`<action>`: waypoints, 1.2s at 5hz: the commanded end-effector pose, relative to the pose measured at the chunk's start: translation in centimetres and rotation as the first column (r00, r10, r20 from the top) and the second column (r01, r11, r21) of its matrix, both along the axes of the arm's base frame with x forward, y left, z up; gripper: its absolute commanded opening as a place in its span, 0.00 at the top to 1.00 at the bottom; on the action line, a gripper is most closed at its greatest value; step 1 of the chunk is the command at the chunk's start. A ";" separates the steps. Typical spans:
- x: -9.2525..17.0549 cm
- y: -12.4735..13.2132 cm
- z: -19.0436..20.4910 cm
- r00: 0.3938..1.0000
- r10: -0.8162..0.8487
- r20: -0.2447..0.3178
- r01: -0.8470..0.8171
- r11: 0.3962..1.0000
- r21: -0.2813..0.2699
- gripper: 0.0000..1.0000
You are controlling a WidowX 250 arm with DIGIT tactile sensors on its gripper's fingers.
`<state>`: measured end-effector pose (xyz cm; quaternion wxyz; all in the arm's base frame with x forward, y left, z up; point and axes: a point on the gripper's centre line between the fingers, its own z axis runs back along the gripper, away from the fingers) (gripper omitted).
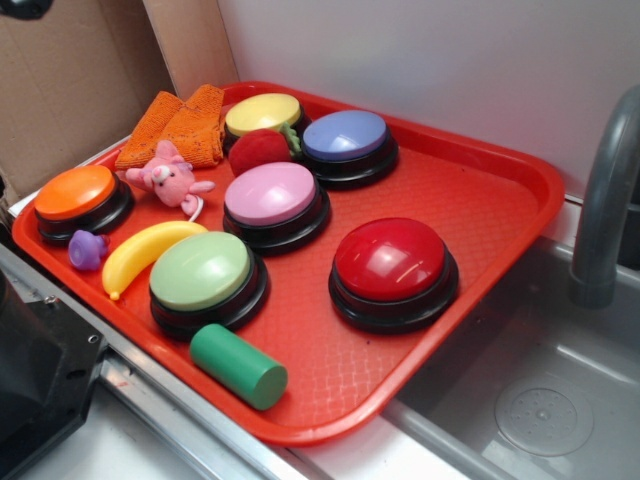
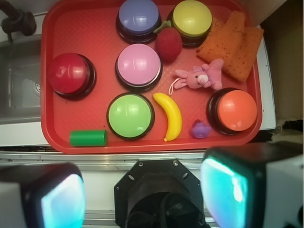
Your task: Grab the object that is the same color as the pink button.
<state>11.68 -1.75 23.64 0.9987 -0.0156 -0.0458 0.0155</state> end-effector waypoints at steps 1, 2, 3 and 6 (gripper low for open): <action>0.0 0.0 0.0 1.000 0.000 0.000 0.000 1.000 0.000 0.00; 0.7 0.6 -0.8 0.986 0.164 -0.017 -0.164 0.985 -0.049 0.00; 1.6 1.5 -1.8 0.944 0.330 -0.010 -0.330 0.940 -0.084 0.00; 6.3 7.9 -8.4 0.488 0.872 0.040 -0.851 0.486 -0.200 0.00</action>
